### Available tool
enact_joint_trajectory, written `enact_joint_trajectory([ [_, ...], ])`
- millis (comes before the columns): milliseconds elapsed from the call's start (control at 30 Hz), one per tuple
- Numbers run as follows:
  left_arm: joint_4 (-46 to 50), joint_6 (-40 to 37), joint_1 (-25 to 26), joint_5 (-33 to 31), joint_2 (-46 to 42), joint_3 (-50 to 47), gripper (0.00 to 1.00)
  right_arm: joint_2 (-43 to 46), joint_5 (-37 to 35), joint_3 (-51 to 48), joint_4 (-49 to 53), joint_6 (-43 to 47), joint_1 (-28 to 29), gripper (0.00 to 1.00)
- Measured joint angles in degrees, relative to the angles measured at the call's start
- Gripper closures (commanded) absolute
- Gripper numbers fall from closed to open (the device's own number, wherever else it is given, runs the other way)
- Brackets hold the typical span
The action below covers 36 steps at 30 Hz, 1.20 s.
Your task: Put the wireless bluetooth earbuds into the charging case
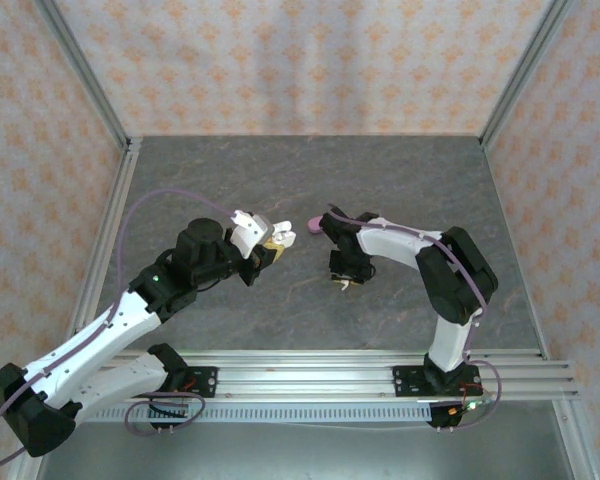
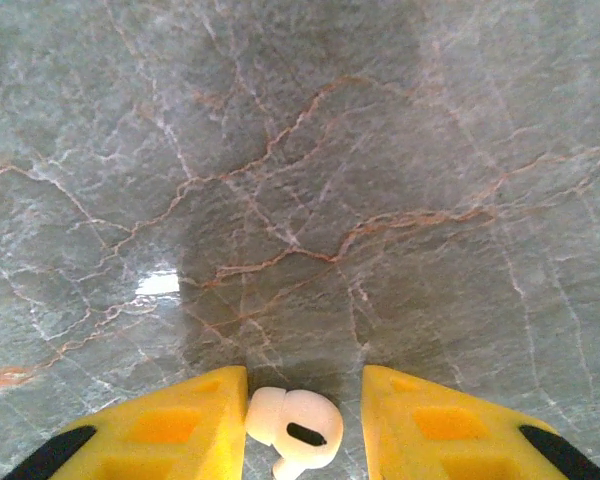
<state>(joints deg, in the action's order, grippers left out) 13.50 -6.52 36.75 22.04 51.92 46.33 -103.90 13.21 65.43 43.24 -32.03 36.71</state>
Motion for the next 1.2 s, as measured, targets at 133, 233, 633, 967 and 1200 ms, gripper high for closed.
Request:
enact_joint_trajectory([
  [133,0.0,0.0,0.0,0.0,0.0,0.0,1.0,0.0,-0.3,0.0,0.4,0.5,0.0,0.73],
  [233,0.0,0.0,0.0,0.0,0.0,0.0,1.0,0.0,-0.4,0.0,0.5,0.8,0.0,0.75],
  [633,-0.1,0.0,0.0,0.0,0.0,0.0,1.0,7.1,-4.7,0.9,3.4,3.0,0.0,0.77],
  [967,-2.6,0.5,0.0,2.0,0.1,0.0,1.0,21.7,-13.7,6.1,5.3,8.2,3.1,0.81],
  [1200,-5.9,1.3,0.0,5.5,1.4,0.0,1.0,32.3,-17.7,8.4,1.2,14.1,8.9,0.83],
])
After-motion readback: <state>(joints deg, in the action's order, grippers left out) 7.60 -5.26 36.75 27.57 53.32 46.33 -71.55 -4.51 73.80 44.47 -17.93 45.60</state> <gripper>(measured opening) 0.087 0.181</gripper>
